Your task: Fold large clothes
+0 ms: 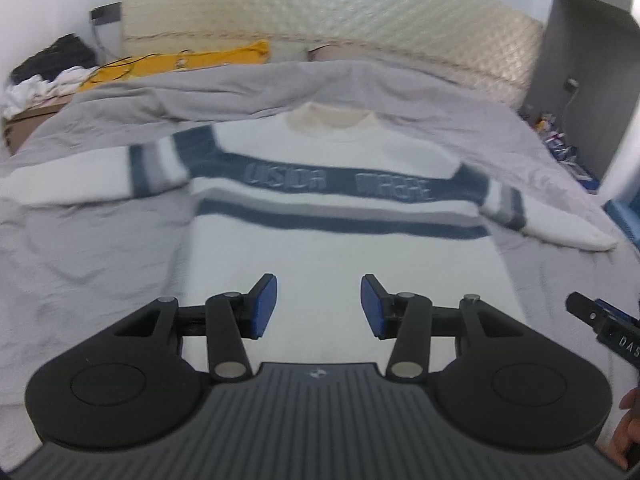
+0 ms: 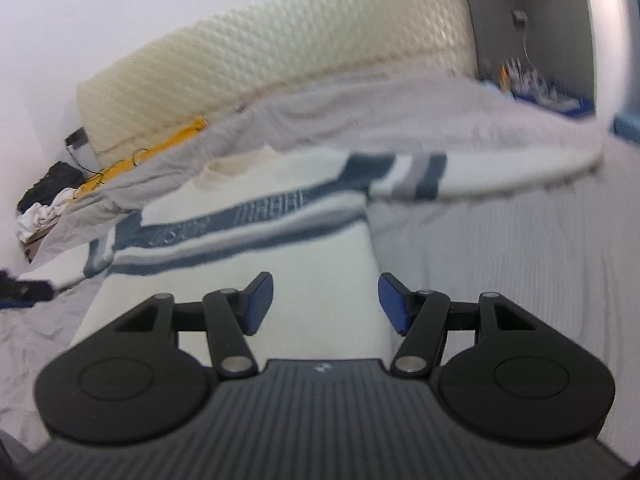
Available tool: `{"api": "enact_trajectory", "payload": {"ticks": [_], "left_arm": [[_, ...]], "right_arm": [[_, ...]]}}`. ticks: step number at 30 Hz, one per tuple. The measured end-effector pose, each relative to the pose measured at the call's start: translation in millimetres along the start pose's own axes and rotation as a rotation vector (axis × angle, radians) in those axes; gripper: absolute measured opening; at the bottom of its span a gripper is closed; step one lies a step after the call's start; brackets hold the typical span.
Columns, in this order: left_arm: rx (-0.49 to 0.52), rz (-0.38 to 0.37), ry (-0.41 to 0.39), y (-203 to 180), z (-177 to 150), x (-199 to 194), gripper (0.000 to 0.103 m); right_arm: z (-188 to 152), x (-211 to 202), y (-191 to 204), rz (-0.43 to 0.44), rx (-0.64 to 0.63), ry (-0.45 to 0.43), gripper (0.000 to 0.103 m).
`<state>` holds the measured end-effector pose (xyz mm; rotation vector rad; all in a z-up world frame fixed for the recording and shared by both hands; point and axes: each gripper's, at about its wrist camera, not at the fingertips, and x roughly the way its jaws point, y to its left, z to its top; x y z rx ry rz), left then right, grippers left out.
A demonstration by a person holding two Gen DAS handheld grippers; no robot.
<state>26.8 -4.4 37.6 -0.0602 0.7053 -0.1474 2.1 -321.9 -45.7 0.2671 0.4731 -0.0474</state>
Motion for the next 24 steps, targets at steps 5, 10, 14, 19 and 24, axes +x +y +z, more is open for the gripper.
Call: {"api": "enact_trajectory", "payload": {"ticks": [5,10,14,19,24], "left_arm": [[0.043,-0.035,-0.077,-35,-8,15,0.053],[0.023,-0.036,-0.09,-41,-26,40,0.053],[0.05,-0.036,-0.087,-42,-34,48,0.054],[0.043,-0.048,-0.066,-35,-41,55,0.054],[0.019,-0.059,-0.039,-26,-47,60,0.06]], "right_arm": [[7,-9,0,0.0,-0.022,-0.073,0.062],[3,1,-1,-0.009,-0.005,-0.04,0.062],[0,9,-1,-0.02,0.032,-0.002,0.061],[-2,19,-7,-0.075,0.071,0.027,0.061],[15,49,-28,-0.178,0.15,0.033,0.061]]}}
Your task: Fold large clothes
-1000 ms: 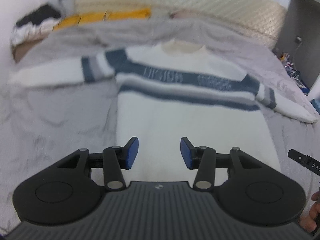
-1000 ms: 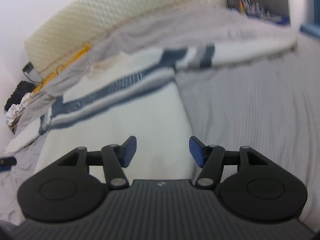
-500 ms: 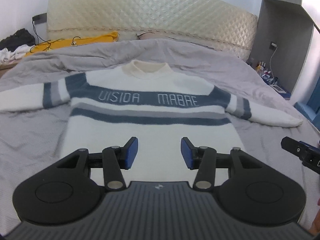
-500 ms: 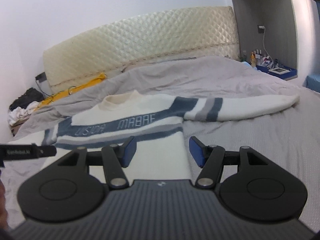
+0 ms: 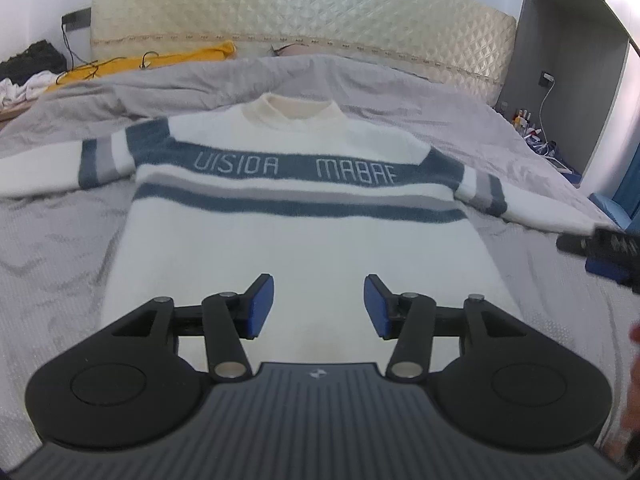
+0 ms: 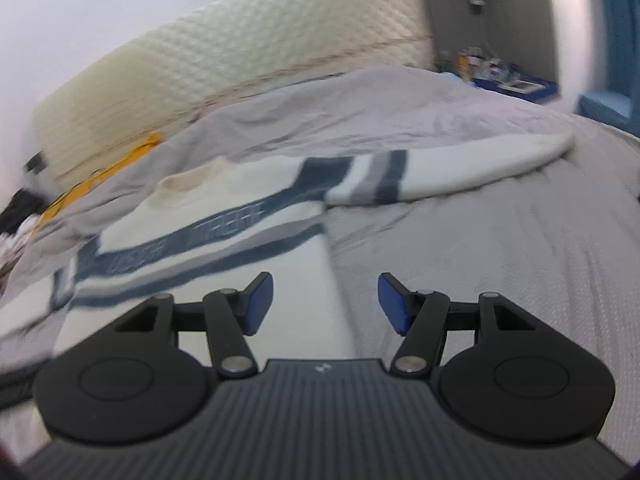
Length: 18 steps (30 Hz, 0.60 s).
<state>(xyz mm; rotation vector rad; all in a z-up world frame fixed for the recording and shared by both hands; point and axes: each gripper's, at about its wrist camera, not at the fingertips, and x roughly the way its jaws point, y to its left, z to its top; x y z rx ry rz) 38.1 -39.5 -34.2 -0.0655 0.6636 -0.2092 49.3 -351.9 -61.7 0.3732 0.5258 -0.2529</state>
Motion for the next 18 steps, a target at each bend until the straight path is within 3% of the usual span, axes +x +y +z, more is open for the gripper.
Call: {"api": "enact_trajectory", "payload": {"ticks": [4,11,18], "left_arm": [[-0.006,-0.005,0.017,3,-2,7,0.066],[-0.014,0.009,0.064,1,-5,23,0.067],[-0.064,0.039,0.053,4,-7,30,0.067]], "right_arm": [[11,30,-11,-0.048,0.047,0.024,0.061],[39,86,-27,-0.196,-0.027,-0.024,0.061],[56,134,-73,-0.229,0.043,-0.022,0.061]]}}
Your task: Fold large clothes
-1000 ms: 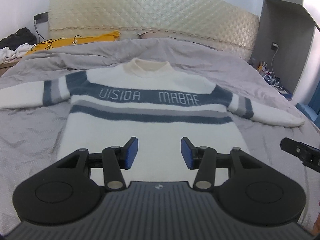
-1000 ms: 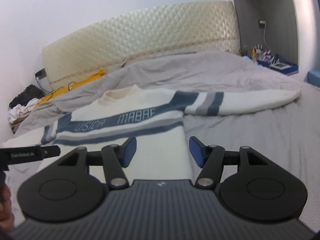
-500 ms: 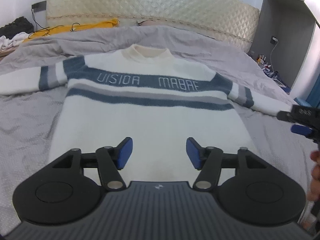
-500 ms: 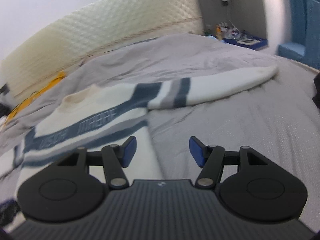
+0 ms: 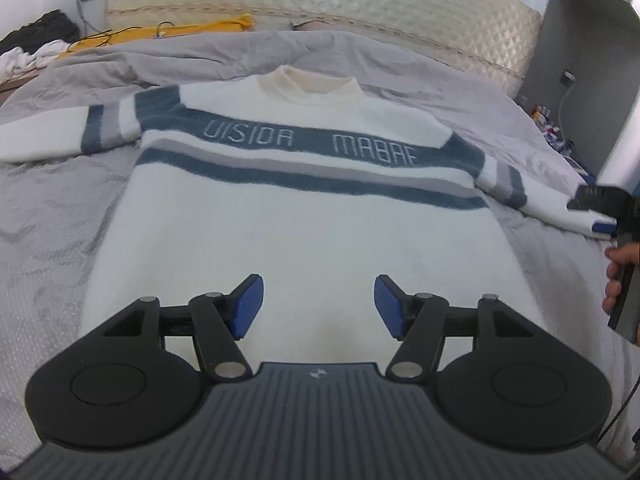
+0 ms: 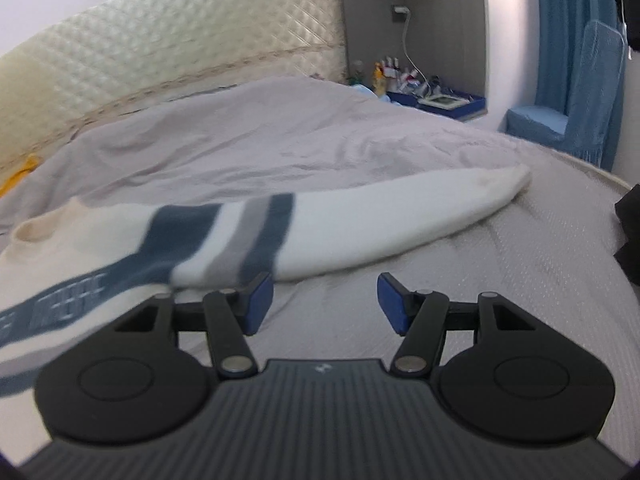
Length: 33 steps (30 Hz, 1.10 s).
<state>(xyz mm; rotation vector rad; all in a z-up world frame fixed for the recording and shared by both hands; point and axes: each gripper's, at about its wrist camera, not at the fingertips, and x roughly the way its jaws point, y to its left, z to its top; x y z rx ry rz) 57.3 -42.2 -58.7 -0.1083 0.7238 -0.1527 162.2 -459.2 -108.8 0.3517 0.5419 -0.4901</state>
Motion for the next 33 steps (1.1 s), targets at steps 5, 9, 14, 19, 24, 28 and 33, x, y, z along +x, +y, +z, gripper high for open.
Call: {"api": "enact_trajectory", "payload": {"ticks": [5,9,14,19,24,28,33], "left_arm": [[-0.022,0.021,0.001,-1,1,8,0.067],[-0.031,0.026,0.013,-2,-2,14,0.067],[-0.094,-0.01,0.019,2,-3,21,0.072],[-0.129,-0.014,0.016,6,-4,28,0.073],[-0.174,-0.018,0.043,13,-5,39,0.074],[-0.186,-0.018,0.056,15,-5,46,0.074],[-0.127,-0.007,0.047,5,-5,51,0.074]], "right_arm": [[-5,34,-44,0.055,0.303,0.093,0.066],[-11,52,-73,0.124,0.52,0.087,0.072],[-4,74,-89,0.158,0.621,0.062,0.102],[2,102,-107,0.174,0.743,0.069,0.103],[5,127,-126,0.219,0.82,0.018,0.103],[13,143,-138,0.259,0.844,-0.053,0.103],[22,160,-155,0.251,0.866,-0.146,0.103]]}}
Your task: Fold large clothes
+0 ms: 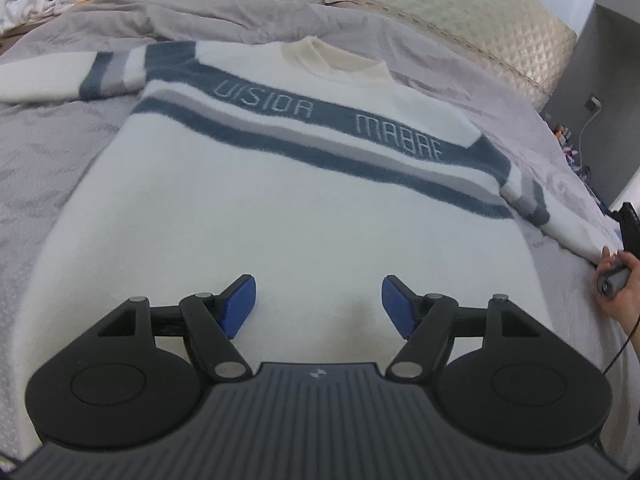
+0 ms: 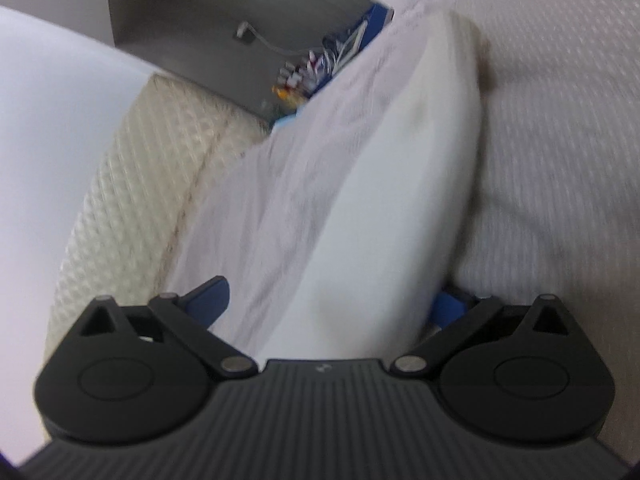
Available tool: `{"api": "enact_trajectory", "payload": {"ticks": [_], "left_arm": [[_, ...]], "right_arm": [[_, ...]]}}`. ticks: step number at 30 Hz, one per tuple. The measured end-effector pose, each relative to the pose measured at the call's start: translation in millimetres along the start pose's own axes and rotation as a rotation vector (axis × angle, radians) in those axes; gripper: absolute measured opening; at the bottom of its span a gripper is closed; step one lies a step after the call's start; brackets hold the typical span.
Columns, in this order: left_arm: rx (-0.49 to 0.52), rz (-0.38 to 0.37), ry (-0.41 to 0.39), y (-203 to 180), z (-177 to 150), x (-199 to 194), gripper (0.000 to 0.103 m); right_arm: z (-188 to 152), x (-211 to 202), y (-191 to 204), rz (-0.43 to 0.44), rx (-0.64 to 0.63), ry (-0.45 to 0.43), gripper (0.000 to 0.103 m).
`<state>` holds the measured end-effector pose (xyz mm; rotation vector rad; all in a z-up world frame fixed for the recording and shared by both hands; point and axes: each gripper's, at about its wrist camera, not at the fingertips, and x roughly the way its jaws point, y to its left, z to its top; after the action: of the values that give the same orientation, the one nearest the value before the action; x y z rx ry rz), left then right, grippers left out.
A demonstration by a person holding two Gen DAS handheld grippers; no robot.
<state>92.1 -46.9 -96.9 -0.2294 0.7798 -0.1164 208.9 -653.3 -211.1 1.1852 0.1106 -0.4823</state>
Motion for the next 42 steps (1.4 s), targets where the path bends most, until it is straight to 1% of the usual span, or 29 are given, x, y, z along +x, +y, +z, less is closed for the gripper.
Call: {"api": "enact_trajectory", "payload": {"ticks": [2,5,6,8,9,10,11,12,13,14,16,18,20,22,25,28,30,33,36,40,42], "left_arm": [[0.008,-0.004,0.004,-1,0,3,0.074],[0.032,0.01,-0.006,-6,0,8,0.074],[0.039,0.013,-0.008,-7,0,9,0.074],[0.044,0.014,-0.001,-9,1,13,0.074],[0.044,0.013,0.004,-8,2,15,0.074],[0.047,0.011,0.007,-8,4,16,0.074],[0.049,0.013,0.006,-6,8,17,0.075],[0.043,0.018,-0.001,-4,12,17,0.075],[0.024,0.018,-0.014,0,16,15,0.075],[0.005,0.014,-0.022,4,20,14,0.074],[-0.036,0.003,-0.025,12,29,13,0.074],[-0.041,0.007,-0.029,20,39,12,0.074],[-0.021,0.034,-0.043,27,49,9,0.074],[-0.031,0.042,-0.06,35,61,6,0.074],[-0.036,0.046,-0.08,46,80,-1,0.074],[-0.054,0.044,-0.12,59,94,-15,0.074],[-0.072,0.047,-0.14,68,97,-25,0.075],[-0.104,0.044,-0.169,82,99,-40,0.074],[-0.141,0.037,-0.209,98,97,-56,0.074],[-0.206,0.041,-0.264,122,98,-74,0.074],[-0.242,0.039,-0.29,135,99,-81,0.074]], "right_arm": [[9,7,-2,0.008,-0.003,-0.027,0.103],[19,18,0,0.004,-0.057,-0.063,0.103],[21,20,1,0.0,-0.087,-0.073,0.099],[25,23,0,-0.043,-0.134,-0.086,0.082],[27,24,-1,-0.084,-0.137,-0.087,0.067],[30,25,-3,-0.103,-0.126,-0.086,0.06],[33,25,-4,-0.107,-0.113,-0.086,0.057],[35,26,-5,-0.119,-0.111,-0.086,0.043],[38,26,-5,-0.145,-0.113,-0.082,0.022],[40,25,-5,-0.168,-0.114,-0.084,0.013],[46,18,-1,-0.176,-0.124,-0.078,0.01],[50,11,15,-0.162,-0.15,-0.089,0.01],[45,-1,47,-0.132,-0.281,-0.12,0.01],[37,-16,82,-0.063,-0.407,-0.155,0.01],[15,-41,129,0.026,-0.538,-0.178,0.01],[-15,-68,170,0.122,-0.66,-0.174,0.01],[-39,-91,197,0.2,-0.729,-0.167,0.01],[-76,-129,234,0.315,-0.841,-0.165,0.01],[-116,-168,263,0.435,-0.924,-0.149,0.01],[-179,-211,292,0.586,-1.044,-0.097,0.01],[-216,-230,298,0.656,-1.102,-0.038,0.01]]}}
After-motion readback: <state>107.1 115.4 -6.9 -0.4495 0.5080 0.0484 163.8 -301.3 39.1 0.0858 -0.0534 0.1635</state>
